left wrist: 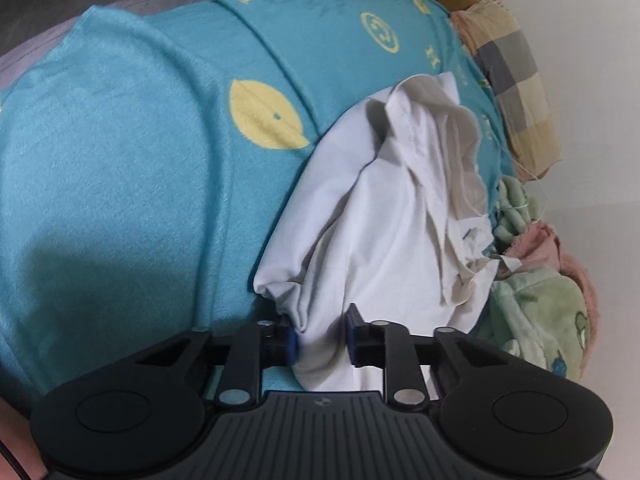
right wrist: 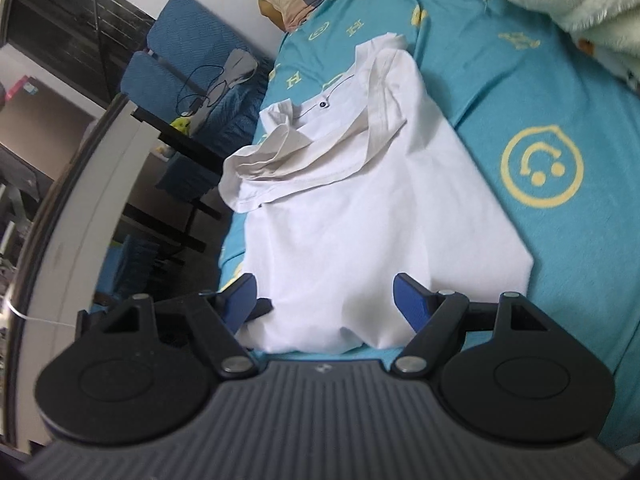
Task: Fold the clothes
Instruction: 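Grasp the folded shirt edge with the left gripper while the right gripper grasps it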
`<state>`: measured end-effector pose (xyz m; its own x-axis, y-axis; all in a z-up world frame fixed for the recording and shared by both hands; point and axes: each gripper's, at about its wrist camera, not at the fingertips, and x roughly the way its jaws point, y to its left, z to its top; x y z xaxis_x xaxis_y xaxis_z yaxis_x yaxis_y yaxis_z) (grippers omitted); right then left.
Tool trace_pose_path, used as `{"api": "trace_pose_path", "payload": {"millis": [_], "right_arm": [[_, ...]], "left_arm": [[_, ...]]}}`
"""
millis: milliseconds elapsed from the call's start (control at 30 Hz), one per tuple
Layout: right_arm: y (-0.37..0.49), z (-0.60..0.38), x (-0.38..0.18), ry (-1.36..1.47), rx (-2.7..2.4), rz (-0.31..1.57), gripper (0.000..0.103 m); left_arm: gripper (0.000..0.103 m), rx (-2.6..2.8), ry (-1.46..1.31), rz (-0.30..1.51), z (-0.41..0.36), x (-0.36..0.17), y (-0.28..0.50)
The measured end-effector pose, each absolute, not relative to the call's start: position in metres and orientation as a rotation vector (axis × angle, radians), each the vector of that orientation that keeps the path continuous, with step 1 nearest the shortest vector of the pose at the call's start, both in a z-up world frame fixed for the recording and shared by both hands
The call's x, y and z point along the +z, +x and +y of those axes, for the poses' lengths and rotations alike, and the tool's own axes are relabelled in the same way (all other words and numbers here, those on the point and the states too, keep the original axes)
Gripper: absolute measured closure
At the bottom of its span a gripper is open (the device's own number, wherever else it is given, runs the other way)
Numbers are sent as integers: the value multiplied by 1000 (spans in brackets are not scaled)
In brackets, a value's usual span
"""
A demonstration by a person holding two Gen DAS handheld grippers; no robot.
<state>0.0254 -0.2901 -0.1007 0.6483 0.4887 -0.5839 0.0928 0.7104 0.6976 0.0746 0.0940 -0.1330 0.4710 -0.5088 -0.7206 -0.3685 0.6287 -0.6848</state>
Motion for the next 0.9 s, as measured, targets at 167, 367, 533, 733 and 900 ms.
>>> {"api": "trace_pose_path", "payload": {"millis": [167, 367, 533, 733, 900], "right_arm": [[25, -291, -107, 846, 272, 877, 25], [24, -294, -117, 981, 301, 896, 24], [23, -305, -132, 1139, 288, 908, 24], [22, -297, -155, 1346, 332, 972, 24], [28, -280, -169, 1357, 308, 1044, 24]], "left_arm": [[86, -134, -899, 1063, 89, -119, 72], [87, -166, -910, 1013, 96, -107, 67], [87, -186, -933, 991, 103, -102, 63], [87, -197, -960, 976, 104, -101, 63], [87, -202, -983, 961, 107, -102, 62]]}}
